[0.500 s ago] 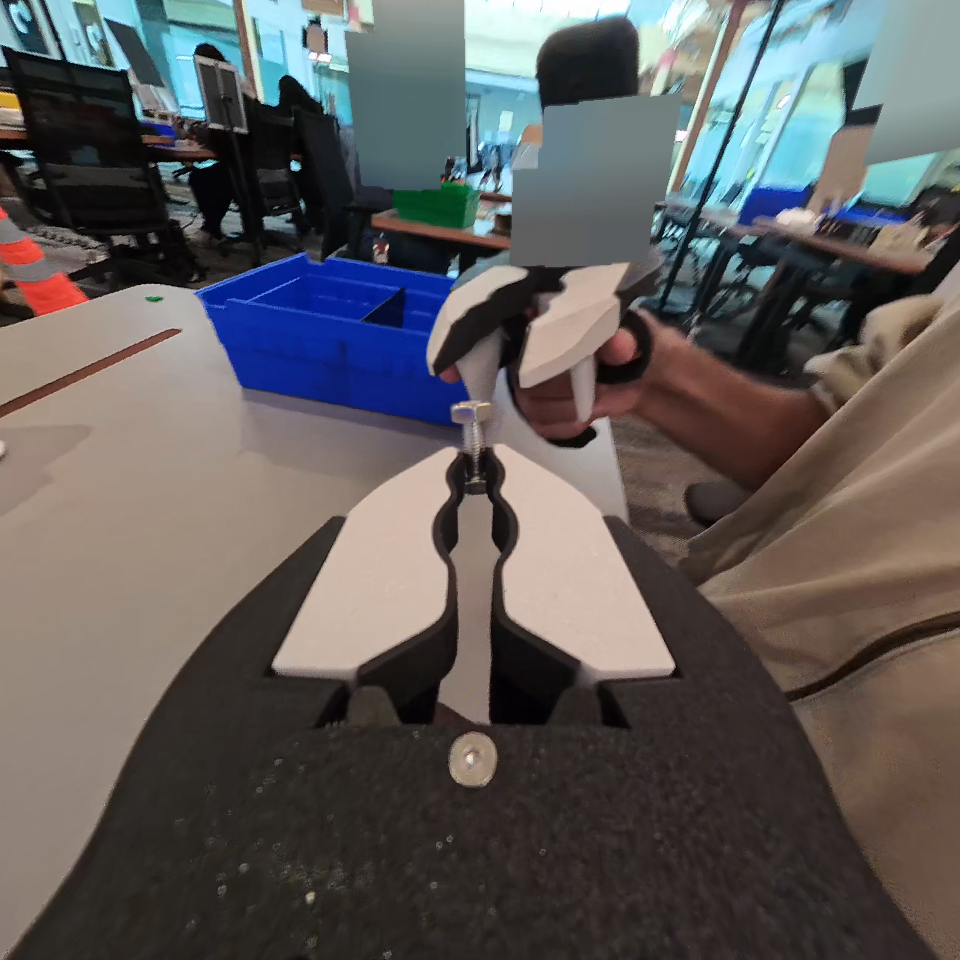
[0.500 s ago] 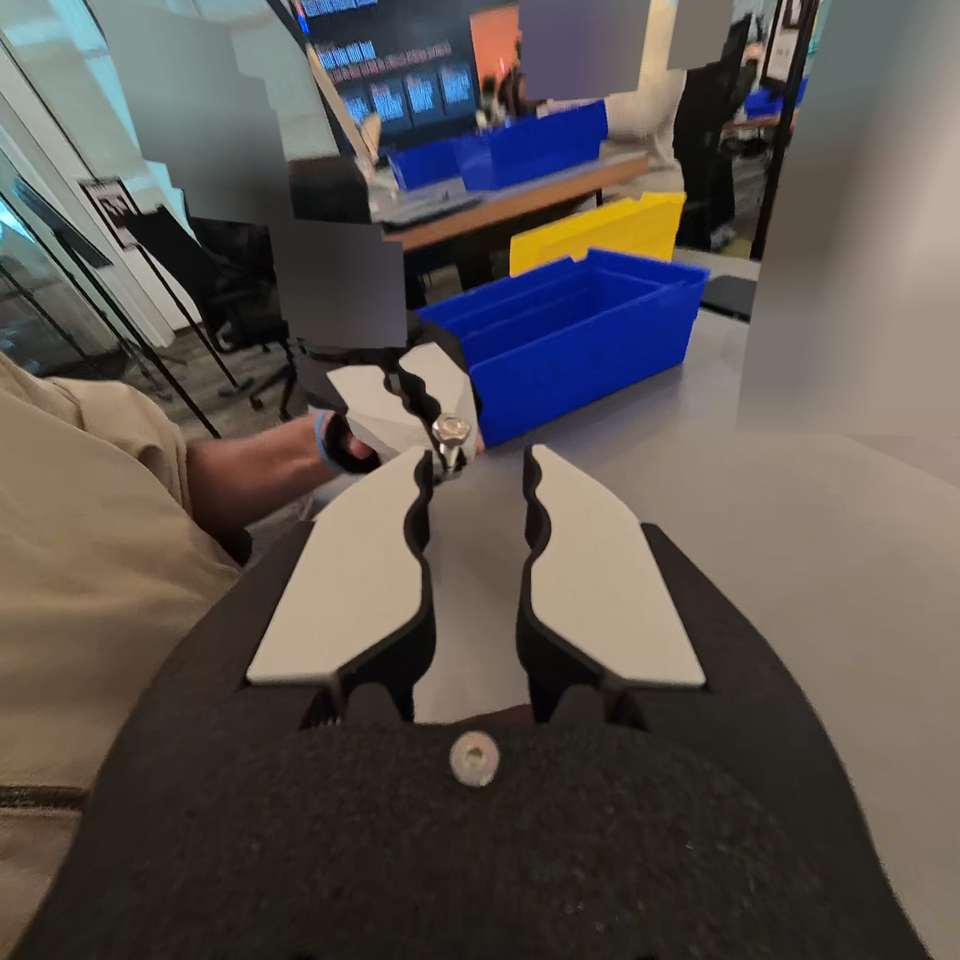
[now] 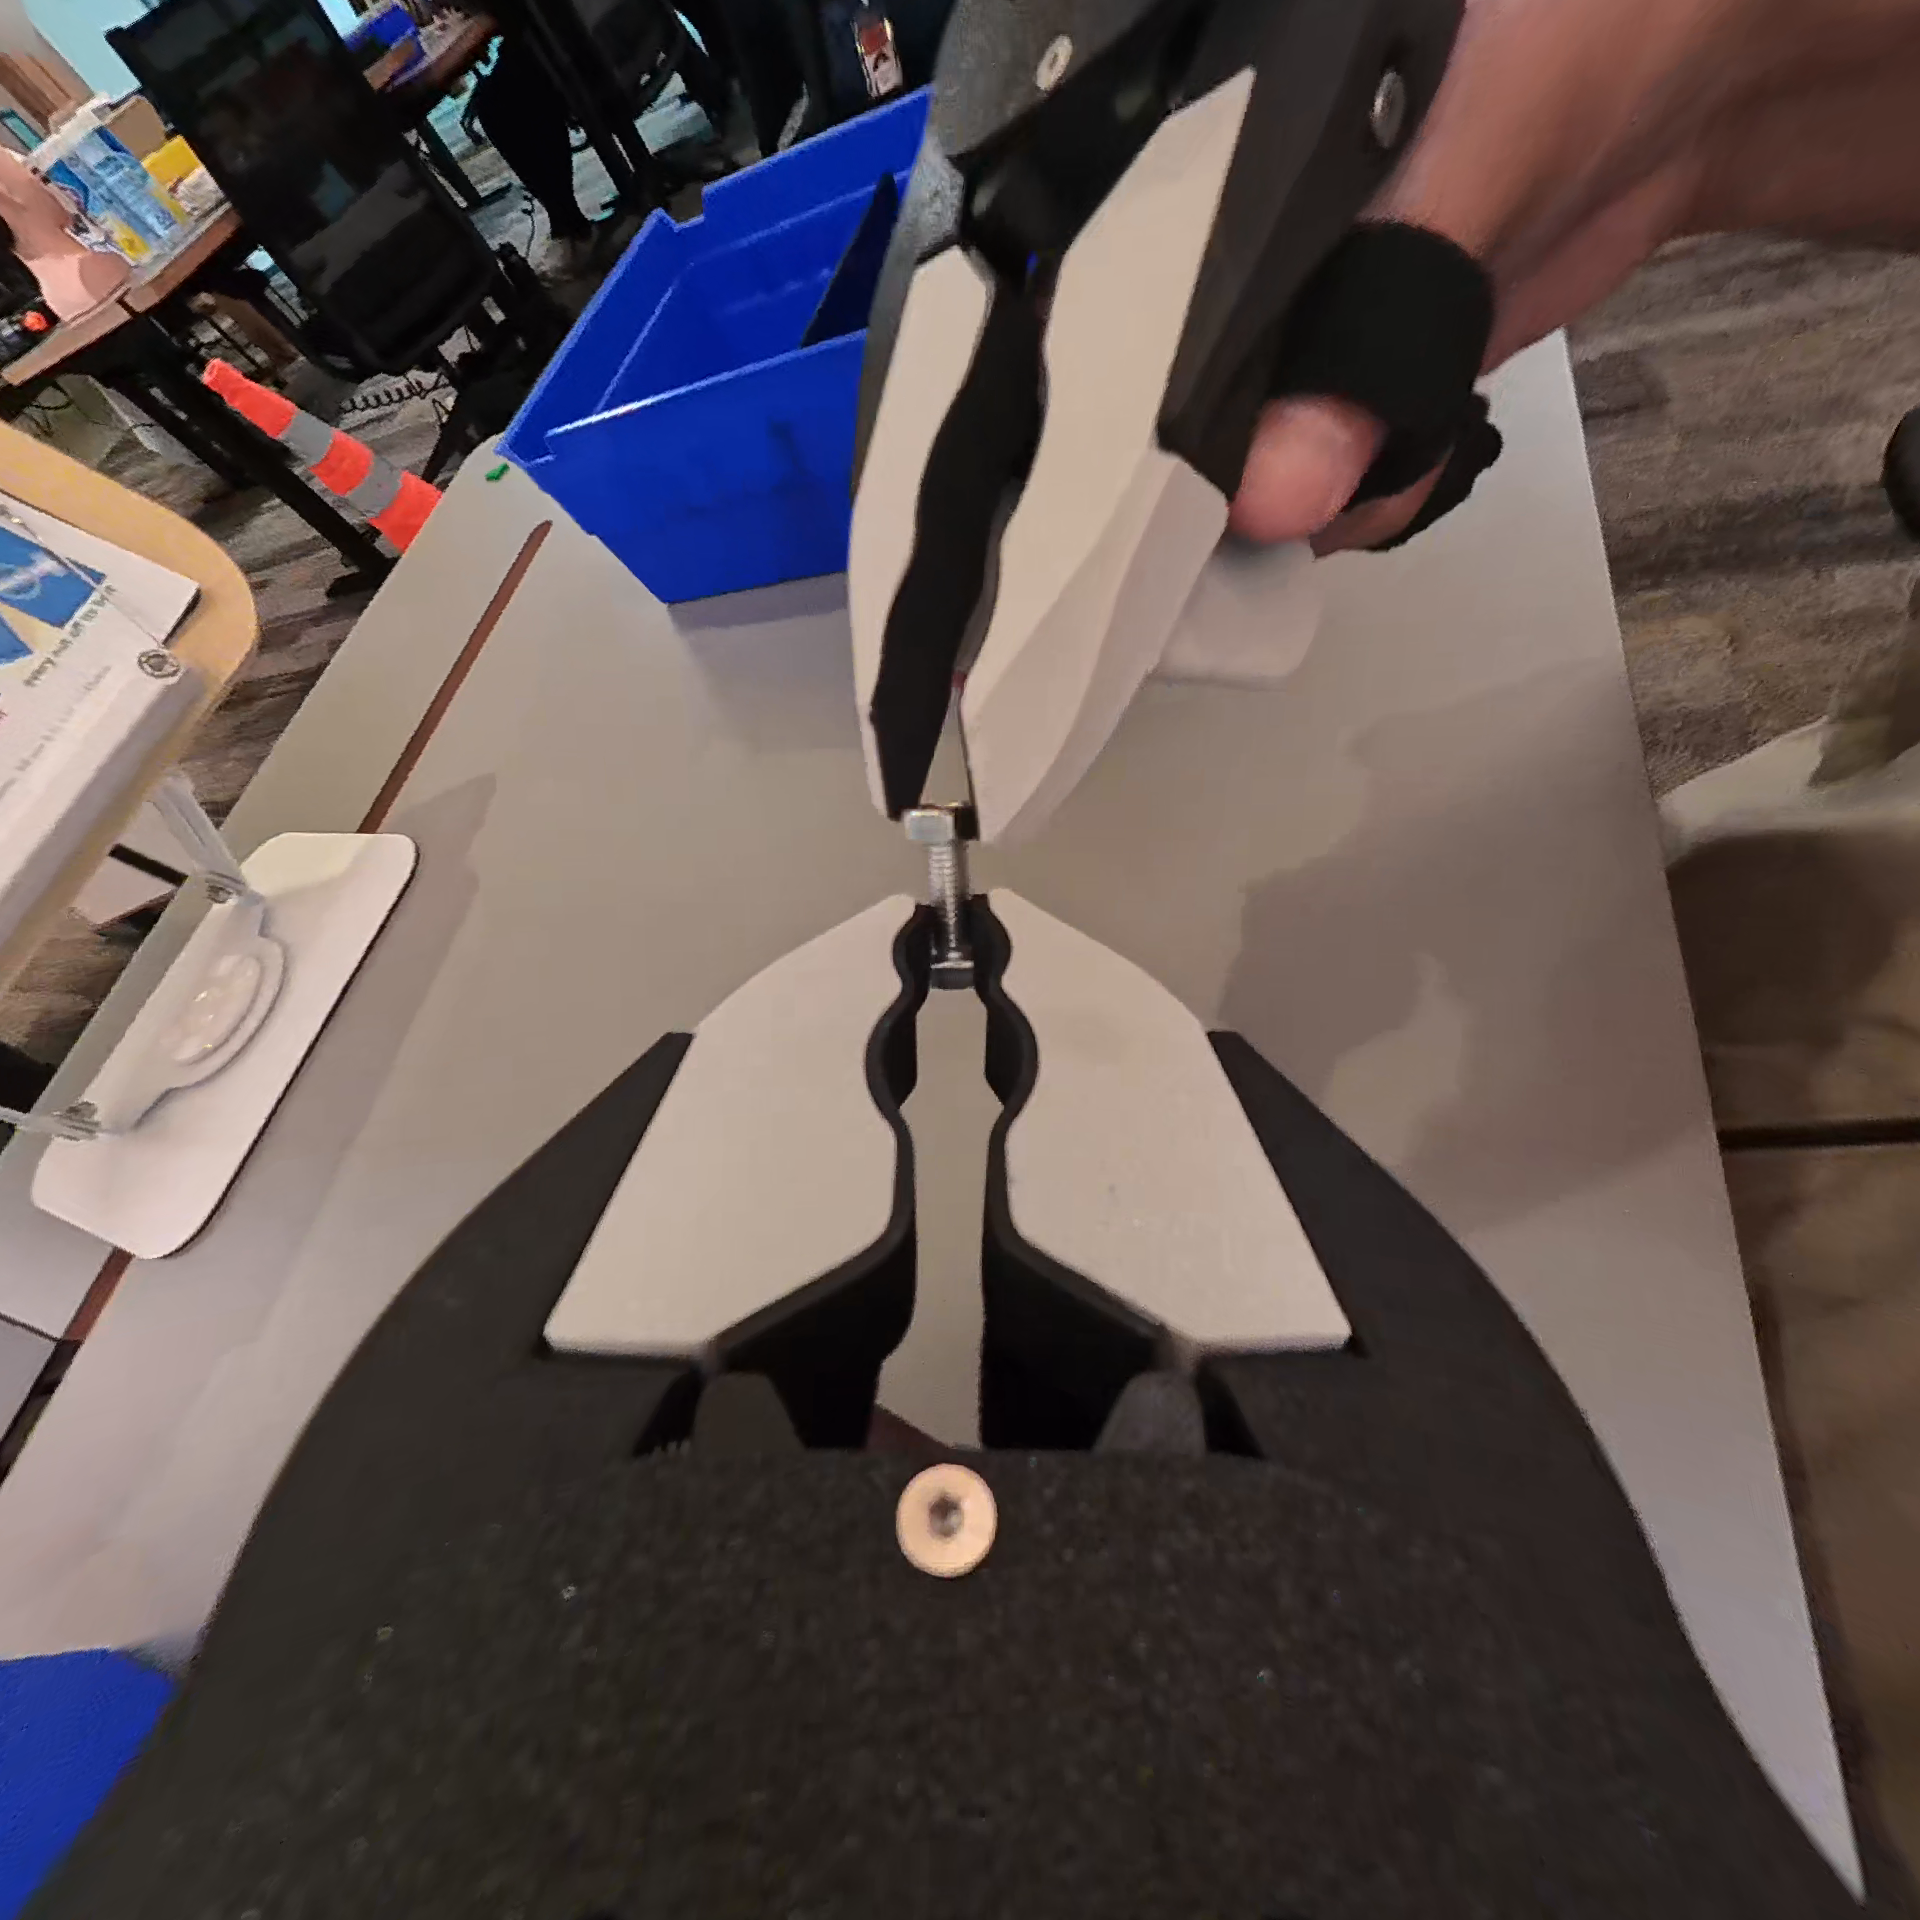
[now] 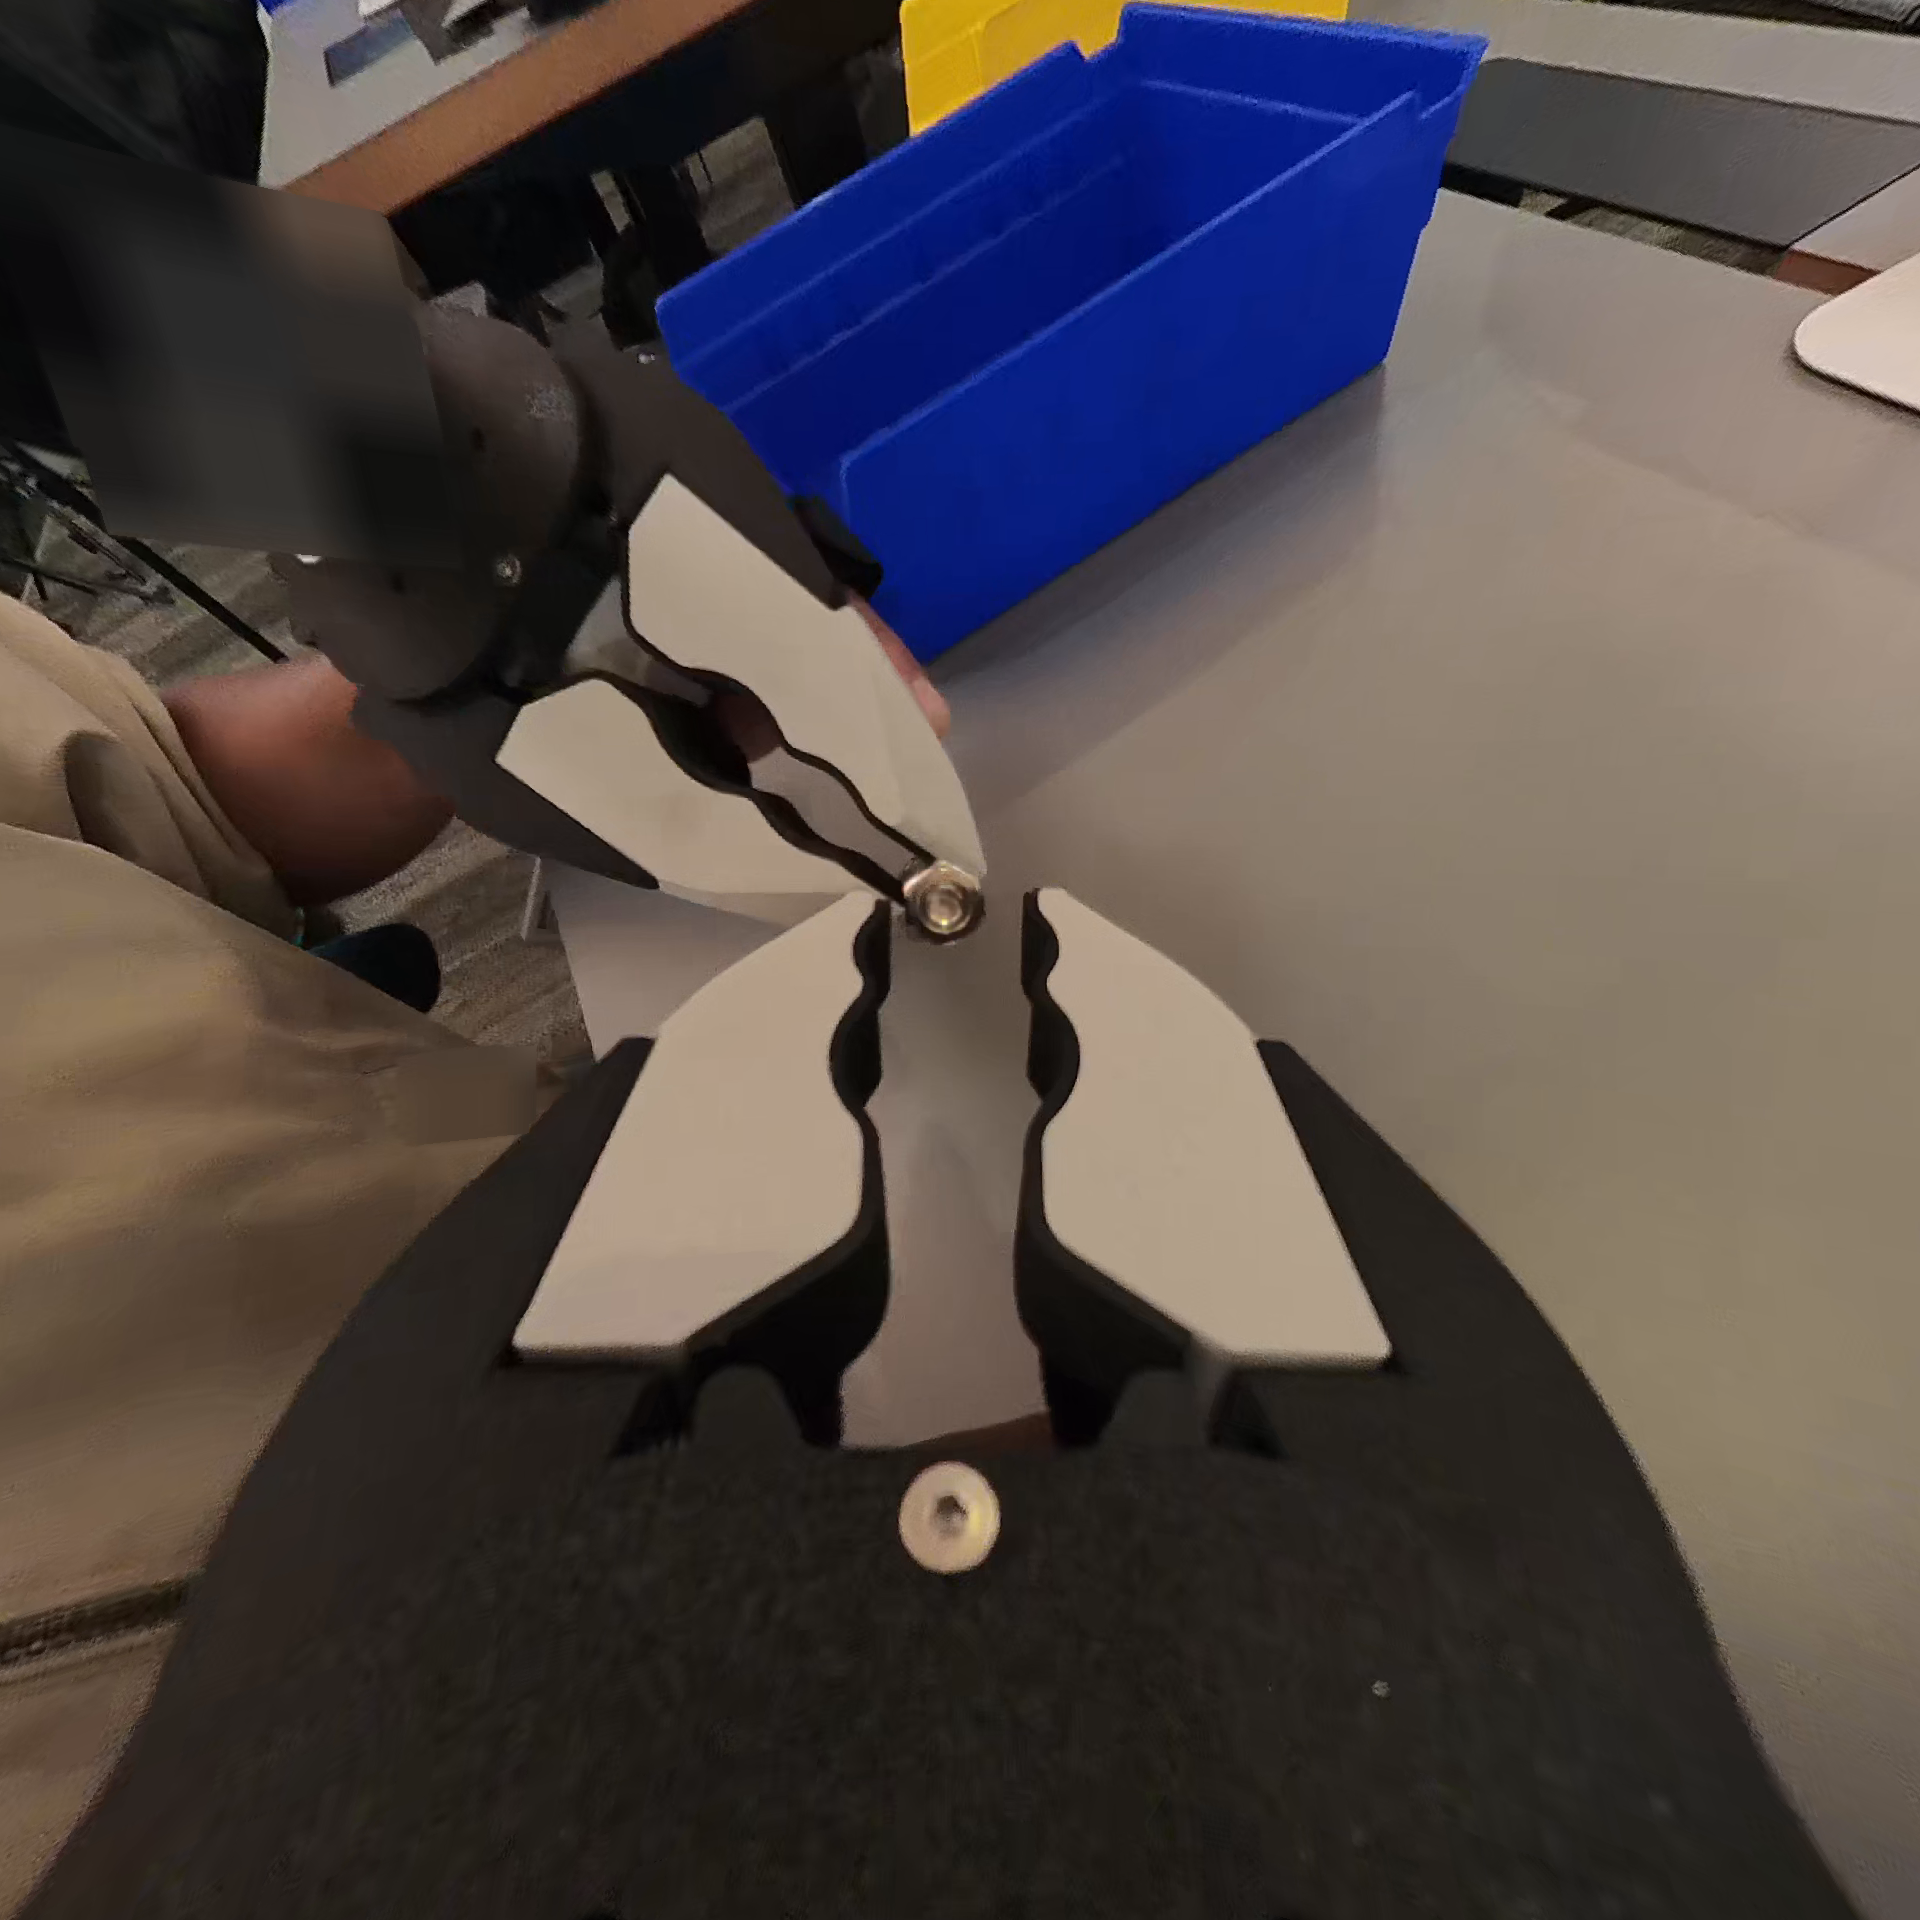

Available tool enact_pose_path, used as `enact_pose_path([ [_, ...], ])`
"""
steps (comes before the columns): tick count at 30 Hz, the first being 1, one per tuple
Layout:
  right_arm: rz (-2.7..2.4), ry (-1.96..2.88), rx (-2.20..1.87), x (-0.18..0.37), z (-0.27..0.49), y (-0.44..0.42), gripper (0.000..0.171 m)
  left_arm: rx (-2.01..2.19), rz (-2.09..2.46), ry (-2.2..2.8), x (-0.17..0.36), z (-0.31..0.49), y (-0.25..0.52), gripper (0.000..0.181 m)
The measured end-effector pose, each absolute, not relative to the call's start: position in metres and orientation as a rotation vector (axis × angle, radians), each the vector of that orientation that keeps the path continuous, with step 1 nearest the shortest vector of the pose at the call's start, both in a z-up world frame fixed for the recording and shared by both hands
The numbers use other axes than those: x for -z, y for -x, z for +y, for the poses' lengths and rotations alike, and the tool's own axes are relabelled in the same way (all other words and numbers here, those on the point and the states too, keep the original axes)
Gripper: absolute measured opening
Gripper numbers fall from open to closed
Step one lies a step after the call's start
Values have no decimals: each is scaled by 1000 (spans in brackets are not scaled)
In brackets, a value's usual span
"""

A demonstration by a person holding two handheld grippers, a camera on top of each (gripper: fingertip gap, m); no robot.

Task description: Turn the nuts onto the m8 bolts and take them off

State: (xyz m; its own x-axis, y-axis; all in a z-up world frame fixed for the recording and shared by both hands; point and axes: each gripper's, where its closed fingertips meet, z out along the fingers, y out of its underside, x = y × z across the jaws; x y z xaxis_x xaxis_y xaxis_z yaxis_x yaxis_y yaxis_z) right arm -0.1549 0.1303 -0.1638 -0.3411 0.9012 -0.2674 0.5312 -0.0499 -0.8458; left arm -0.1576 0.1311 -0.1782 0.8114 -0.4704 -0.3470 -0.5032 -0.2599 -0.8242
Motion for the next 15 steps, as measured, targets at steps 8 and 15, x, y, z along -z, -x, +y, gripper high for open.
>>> enact_pose_path([
  [8,-2128,1171,-1148,170,119,144,14,180,810,1929,185,120,143,7],
  [15,-2200,789,-950,163,125,144,28,317,757,1910,183,123,143,7],
])
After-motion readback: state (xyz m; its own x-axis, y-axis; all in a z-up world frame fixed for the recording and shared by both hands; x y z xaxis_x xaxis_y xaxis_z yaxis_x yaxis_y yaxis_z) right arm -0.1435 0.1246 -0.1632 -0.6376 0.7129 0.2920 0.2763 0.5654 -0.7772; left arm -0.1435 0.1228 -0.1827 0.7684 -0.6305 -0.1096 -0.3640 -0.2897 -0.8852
